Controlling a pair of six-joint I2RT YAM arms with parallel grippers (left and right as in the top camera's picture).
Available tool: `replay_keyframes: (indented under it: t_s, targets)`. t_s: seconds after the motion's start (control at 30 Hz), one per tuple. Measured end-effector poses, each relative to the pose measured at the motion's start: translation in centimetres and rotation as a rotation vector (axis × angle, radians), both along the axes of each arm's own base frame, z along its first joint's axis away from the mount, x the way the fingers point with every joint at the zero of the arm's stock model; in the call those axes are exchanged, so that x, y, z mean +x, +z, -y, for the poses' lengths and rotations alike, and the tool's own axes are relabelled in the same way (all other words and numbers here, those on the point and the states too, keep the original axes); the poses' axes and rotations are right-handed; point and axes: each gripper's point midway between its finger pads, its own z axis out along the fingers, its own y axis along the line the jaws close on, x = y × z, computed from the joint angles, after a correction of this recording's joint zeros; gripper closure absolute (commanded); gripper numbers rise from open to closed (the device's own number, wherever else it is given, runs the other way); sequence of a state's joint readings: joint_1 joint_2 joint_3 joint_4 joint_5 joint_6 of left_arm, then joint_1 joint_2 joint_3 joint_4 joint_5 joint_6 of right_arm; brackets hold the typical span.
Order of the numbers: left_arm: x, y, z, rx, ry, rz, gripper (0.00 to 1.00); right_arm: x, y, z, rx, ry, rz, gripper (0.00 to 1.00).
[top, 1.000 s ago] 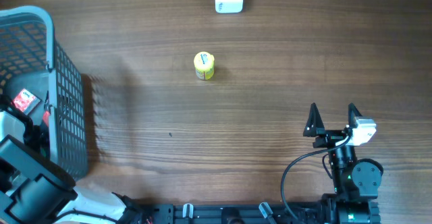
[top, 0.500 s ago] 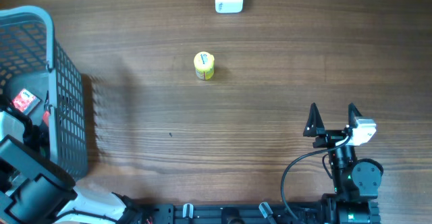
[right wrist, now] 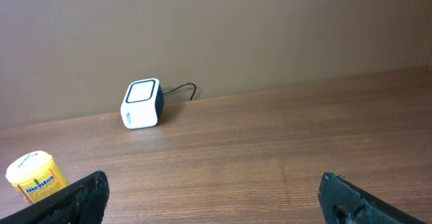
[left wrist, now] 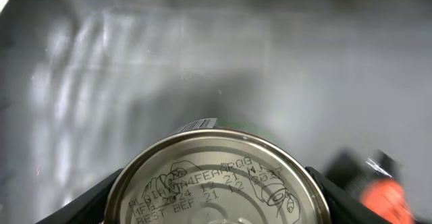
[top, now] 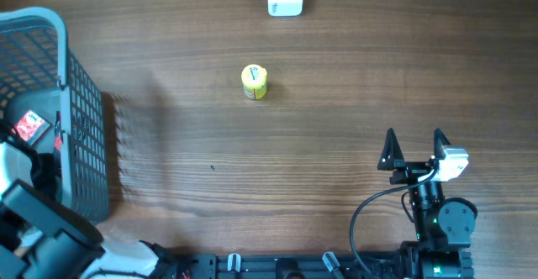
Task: Scan the item barcode
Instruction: 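Return the left gripper to the basket and grasp the round tin, then lift the tin out and place it on the table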
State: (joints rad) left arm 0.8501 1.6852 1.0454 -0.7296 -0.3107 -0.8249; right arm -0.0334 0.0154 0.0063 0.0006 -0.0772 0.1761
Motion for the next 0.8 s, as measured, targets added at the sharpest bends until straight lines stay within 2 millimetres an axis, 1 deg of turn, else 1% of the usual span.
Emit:
replay_keyframes:
  t_s: [0.1,0.2,0.23,0.4,0.5,0.53,0.63,0.67,0.7,0.77,0.8]
  targets:
    - [0.5,2.6,0.0,0.048,-0.006,0.072,0.3,0.0,0.0,0.0,0.0,0.0,0.0,0.0]
    - [1.0,6.8,0.0,0.133,-0.016,0.178,0.29,0.0,0.0,0.0,0.0,0.0,0.0,0.0]
    - [1.1,7.9,0.1,0.155,-0.018,0.205,0.29,0.0,0.0,0.0,0.0,0.0,0.0,0.0]
    - [1.6,14.5,1.3,0.285,-0.054,0.4,0.28,0.0,0.0,0.0,0.0,0.0,0.0,0.0]
    - [1.9,18.8,2.6,0.363,-0.094,0.538,0.27,0.0,0.0,0.0,0.0,0.0,0.0,0.0]
    - [1.9,19.9,3.1,0.382,-0.109,0.576,0.27,0.0,0.0,0.0,0.0,0.0,0.0,0.0]
    - [2.1,24.2,4.9,0.456,-0.168,0.717,0.25,0.0,0.0,0.0,0.0,0.0,0.0,0.0]
    - [2.2,25.9,5.6,0.49,-0.197,0.778,0.24,0.0,0.0,0.0,0.0,0.0,0.0,0.0]
    - [2.3,27.2,6.1,0.518,-0.219,0.821,0.24,0.0,0.0,0.0,0.0,0.0,0.0,0.0]
    - [2.2,31.0,8.0,0.591,-0.28,0.948,0.23,0.0,0.0,0.0,0.0,0.0,0.0,0.0]
    - [2.1,32.4,8.8,0.615,-0.302,0.994,0.23,0.0,0.0,0.0,0.0,0.0,0.0,0.0]
